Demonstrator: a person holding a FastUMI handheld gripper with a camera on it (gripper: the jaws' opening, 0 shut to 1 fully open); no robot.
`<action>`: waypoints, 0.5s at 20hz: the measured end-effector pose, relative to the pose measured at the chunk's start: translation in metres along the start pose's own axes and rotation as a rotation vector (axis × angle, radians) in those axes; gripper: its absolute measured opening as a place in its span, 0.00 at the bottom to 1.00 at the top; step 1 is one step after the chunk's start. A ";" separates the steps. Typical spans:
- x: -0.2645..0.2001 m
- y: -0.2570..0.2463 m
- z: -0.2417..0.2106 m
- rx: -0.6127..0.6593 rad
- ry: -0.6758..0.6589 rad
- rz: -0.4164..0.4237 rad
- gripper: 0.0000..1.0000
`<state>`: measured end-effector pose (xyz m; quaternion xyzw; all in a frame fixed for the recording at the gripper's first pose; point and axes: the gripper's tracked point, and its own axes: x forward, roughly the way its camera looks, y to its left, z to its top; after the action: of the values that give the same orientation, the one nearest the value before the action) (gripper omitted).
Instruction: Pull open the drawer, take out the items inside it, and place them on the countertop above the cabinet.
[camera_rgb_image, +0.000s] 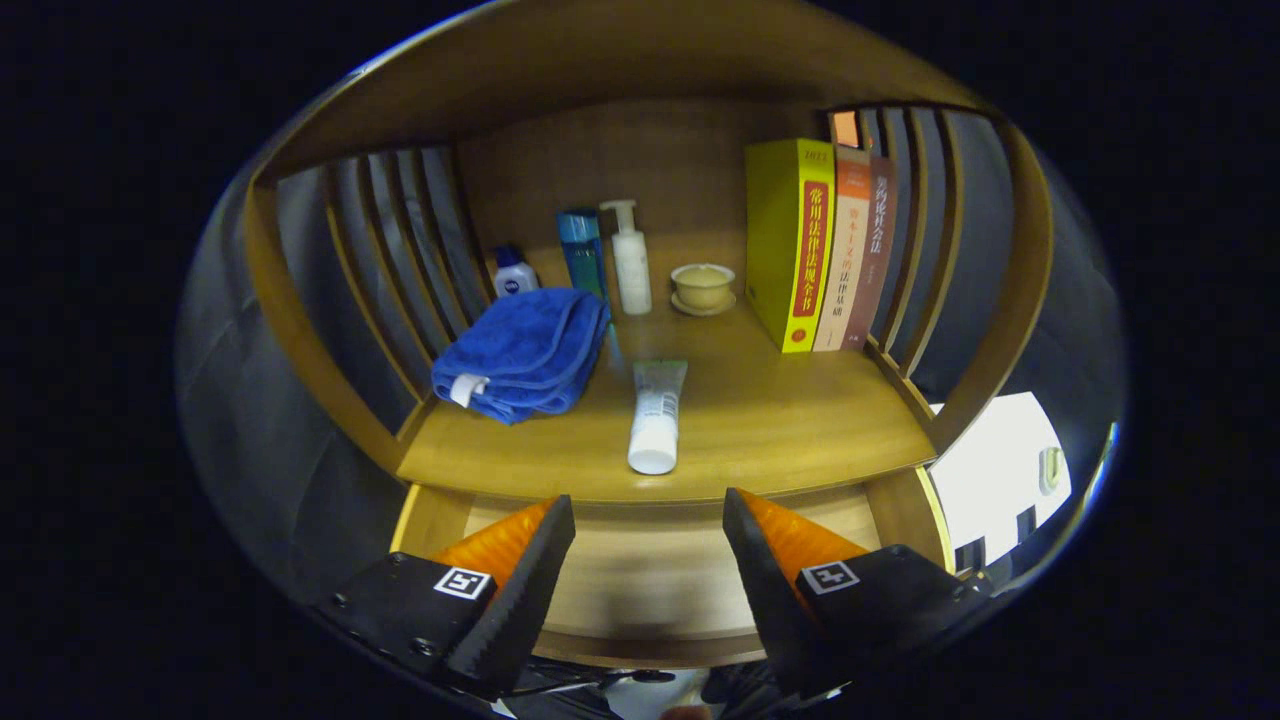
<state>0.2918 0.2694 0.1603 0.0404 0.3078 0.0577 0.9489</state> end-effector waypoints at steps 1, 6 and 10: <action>-0.009 0.006 0.005 0.004 -0.049 0.017 0.97; -0.063 0.013 0.005 -0.044 -0.269 0.032 0.97; -0.104 0.002 -0.002 -0.055 -0.415 -0.005 0.97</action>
<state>0.2070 0.2573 0.2185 0.0246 0.1042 0.0543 0.9928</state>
